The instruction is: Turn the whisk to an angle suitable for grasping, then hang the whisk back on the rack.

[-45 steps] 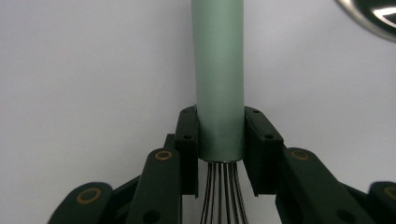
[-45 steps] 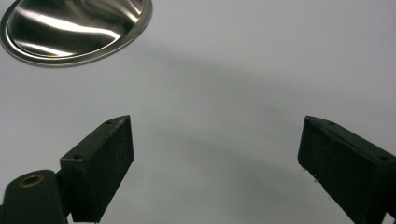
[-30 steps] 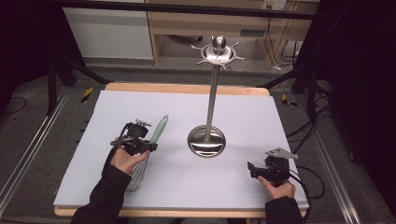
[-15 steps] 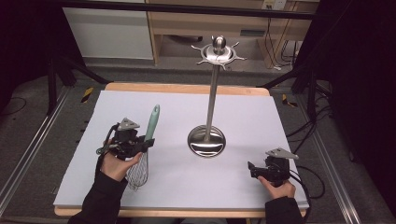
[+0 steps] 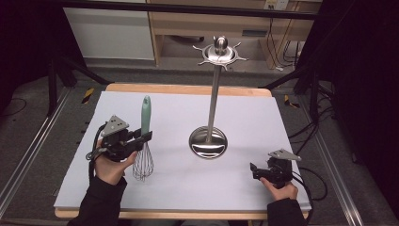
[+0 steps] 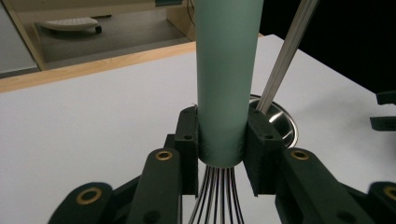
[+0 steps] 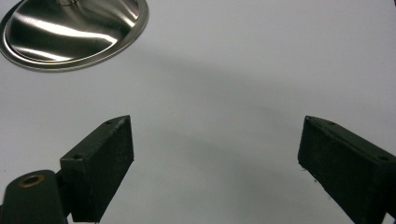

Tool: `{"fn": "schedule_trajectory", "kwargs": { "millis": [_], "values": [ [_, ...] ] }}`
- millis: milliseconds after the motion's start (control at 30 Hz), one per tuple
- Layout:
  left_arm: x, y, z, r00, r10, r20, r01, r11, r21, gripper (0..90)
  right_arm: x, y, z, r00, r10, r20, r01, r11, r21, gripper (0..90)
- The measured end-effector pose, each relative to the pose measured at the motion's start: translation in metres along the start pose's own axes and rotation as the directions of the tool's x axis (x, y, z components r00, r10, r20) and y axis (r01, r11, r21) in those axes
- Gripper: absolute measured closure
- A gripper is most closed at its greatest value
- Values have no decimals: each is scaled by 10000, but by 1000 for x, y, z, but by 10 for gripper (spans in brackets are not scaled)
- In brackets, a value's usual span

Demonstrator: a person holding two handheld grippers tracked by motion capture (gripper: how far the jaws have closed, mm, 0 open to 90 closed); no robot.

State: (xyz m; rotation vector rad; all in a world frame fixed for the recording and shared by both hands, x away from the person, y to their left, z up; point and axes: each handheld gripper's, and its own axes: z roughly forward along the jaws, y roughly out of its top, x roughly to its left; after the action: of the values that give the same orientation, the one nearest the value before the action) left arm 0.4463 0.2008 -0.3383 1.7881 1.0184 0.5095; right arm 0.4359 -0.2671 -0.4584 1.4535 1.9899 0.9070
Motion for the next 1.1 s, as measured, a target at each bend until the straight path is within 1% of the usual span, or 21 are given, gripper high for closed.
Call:
{"fn": "schedule_trajectory", "kwargs": {
  "millis": [67,100,200,233,433,567,600,633,667,700,800,833,867,900,933,1067,1100],
  "values": [
    [0,3,-2,10000,-43,35,44,9998,-175,690,0,0,0,10000,7,-19,-7,10000,-14,110],
    [-1,6,-4,10000,-58,66,61,9993,-375,690,0,0,0,10000,13,-31,-13,10000,-29,109],
    [-3,10,-6,9999,-25,100,30,9987,-515,690,1,0,0,10000,44,-29,-45,10000,-58,110],
    [-4,13,-7,9999,8,148,2,9977,-675,690,0,0,-1,10000,-22,-16,22,10000,-79,109],
    [-7,21,-8,9996,66,263,-40,9955,-951,690,0,0,-2,10000,10,9,-9,9999,-132,109],
    [-10,29,-10,9993,106,351,-61,9920,-1260,690,0,0,-2,10000,-30,0,30,9999,-161,109],
    [-10,29,-10,9993,106,351,-61,9920,-1260,690,0,0,-2,10000,-30,0,30,9999,-161,109],
    [-12,32,-11,9991,131,397,-75,9902,-1393,690,1,-1,-2,10000,40,10,-40,9998,-173,109],
    [-12,32,-11,9991,131,397,-75,9902,-1393,689,1,-1,-2,10000,40,10,-40,9998,-173,109],
    [-13,36,-11,9989,140,442,-72,9884,-1517,689,2,-1,-2,10000,20,5,-20,9999,-168,109],
    [-15,40,-12,9987,212,463,-135,9871,-1598,690,0,0,-2,10000,-65,-18,64,9996,-285,109],
    [-16,45,-13,9985,231,497,-144,9858,-1675,690,0,-1,-3,10000,-55,-38,54,9996,-278,109],
    [-16,45,-13,9985,231,497,-144,9858,-1675,690,0,-1,-3,10000,-55,-38,54,9996,-278,109],
    [-17,48,-13,9981,255,565,-153,9845,-1745,690,1,-1,-3,10000,19,-51,-21,9997,-239,108],
    [-17,48,-13,9981,255,565,-153,9845,-1745,690,1,-1,-3,10000,-23,9,23,9997,-237,107],
    [-21,54,-11,9970,372,681,-250,9848,-1720,690,1,-1,-3,10000,-55,-17,55,9996,-264,108],
    [-23,57,-9,9962,474,725,-344,9847,-1710,690,0,-1,-2,10000,-92,7,92,9995,-288,107]
  ]
}}
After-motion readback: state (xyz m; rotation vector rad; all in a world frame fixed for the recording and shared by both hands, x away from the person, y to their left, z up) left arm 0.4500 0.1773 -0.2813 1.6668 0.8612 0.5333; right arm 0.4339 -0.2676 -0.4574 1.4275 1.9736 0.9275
